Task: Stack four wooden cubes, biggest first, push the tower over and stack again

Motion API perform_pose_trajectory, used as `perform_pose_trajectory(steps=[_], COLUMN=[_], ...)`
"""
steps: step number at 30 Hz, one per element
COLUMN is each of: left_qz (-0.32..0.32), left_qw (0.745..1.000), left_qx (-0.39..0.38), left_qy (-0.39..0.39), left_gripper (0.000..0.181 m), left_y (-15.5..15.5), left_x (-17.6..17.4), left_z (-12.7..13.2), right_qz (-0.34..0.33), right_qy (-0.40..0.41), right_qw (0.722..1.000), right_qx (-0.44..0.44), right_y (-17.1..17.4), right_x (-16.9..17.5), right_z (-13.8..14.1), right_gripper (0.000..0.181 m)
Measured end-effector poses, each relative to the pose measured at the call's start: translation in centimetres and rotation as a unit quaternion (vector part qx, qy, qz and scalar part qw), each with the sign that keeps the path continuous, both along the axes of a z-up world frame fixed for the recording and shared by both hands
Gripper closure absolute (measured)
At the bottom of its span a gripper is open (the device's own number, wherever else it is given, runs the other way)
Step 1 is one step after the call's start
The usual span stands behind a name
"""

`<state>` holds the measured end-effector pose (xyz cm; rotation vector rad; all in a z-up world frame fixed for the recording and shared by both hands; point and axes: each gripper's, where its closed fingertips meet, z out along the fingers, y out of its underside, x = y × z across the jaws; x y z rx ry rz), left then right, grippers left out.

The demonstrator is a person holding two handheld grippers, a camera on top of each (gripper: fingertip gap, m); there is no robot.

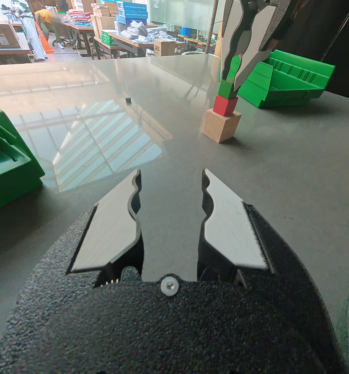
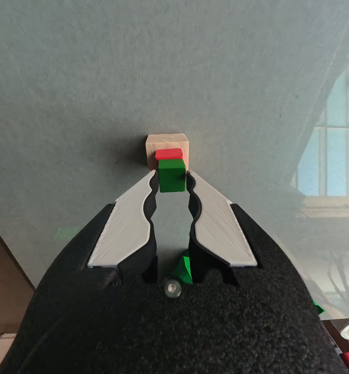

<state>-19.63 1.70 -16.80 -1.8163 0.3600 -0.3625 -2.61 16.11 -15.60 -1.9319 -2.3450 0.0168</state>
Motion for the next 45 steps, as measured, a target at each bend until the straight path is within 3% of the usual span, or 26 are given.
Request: perform_pose_trajectory(steps=[5, 9, 15, 18, 23, 26, 29, 45], left_qz=[0.000, 0.002, 0.004, 0.008, 0.030, 0.048, 0.061, 0.067], left_qw=[1.000, 1.000, 1.000, 1.000, 0.999, 0.998, 0.997, 0.997], left_qx=[0.000, -0.001, -0.005, -0.009, -0.019, -0.028, -0.037, -0.043], left_qy=[0.001, 0.000, 0.002, 0.004, 0.005, 0.004, 0.002, -0.009], left_gripper=[0.122, 0.122, 0.122, 0.122, 0.122, 0.122, 0.122, 0.122], left_y=[0.0, 0.0, 0.0, -0.1, -0.3, -0.3, -0.1, 1.5], left_x=[0.0, -0.1, -0.2, -0.3, -1.3, -2.1, -2.8, -3.3], left_z=[0.0, 0.0, -0.2, -0.3, -0.6, -0.9, -1.1, -1.2], right_qz=[-0.011, -0.035, -0.104, -0.171, -0.246, -0.272, -0.289, -0.298], right_qy=[0.040, 0.118, 0.291, 0.333, 0.344, 0.334, 0.329, 0.299], right_qw=[0.999, 0.992, 0.951, 0.927, 0.904, 0.900, 0.897, 0.906], right_qx=[-0.019, -0.034, 0.003, 0.034, 0.068, 0.065, 0.060, 0.028], right_y=[-0.1, 0.5, 6.4, 11.4, 18.5, 20.8, 22.0, 23.1], right_x=[-0.7, -1.9, -5.1, -6.8, -9.1, -10.5, -12.0, -13.8], right_z=[1.6, 4.1, 7.1, 5.1, -1.8, -5.8, -7.9, -8.8], right_gripper=[0.149, 0.143, 0.151, 0.155, 0.155, 0.154, 0.154, 0.163])
